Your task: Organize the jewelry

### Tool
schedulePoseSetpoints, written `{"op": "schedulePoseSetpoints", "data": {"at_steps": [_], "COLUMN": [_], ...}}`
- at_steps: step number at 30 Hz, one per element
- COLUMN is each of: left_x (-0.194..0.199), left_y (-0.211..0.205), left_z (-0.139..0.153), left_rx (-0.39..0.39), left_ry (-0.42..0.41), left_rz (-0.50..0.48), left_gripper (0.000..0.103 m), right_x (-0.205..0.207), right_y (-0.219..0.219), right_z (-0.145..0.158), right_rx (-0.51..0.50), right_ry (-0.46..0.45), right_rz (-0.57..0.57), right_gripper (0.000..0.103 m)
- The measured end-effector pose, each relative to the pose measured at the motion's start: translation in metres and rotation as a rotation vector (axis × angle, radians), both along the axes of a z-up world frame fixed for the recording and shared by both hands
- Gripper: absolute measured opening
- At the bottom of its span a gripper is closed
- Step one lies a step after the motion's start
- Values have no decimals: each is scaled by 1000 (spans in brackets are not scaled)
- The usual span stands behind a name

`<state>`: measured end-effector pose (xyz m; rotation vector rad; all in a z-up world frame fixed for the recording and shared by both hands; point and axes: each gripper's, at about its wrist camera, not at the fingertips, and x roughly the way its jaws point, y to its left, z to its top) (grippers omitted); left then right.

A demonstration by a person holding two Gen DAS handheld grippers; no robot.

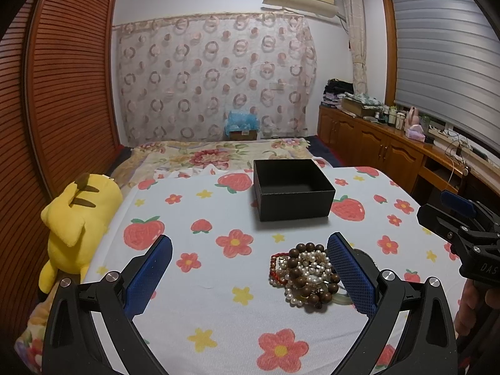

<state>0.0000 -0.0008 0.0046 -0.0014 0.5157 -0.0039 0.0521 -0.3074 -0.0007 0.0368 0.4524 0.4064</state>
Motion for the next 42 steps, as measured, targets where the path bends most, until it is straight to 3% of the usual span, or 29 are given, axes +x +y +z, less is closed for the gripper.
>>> {"op": "schedulePoseSetpoints", "data": {"at_steps": [42], "left_x": [-4], "left_y": [-2], "left_z": [7], "left_rx": [-3], "left_ry": [-3], "left_rz": [-1], "left_gripper": [96], "right_x": [0], "right_y": [-2], "right_z": [-3], "right_rx": [-1], "right_ry": [-4], "right_rz": [2], "right_gripper": [101]}}
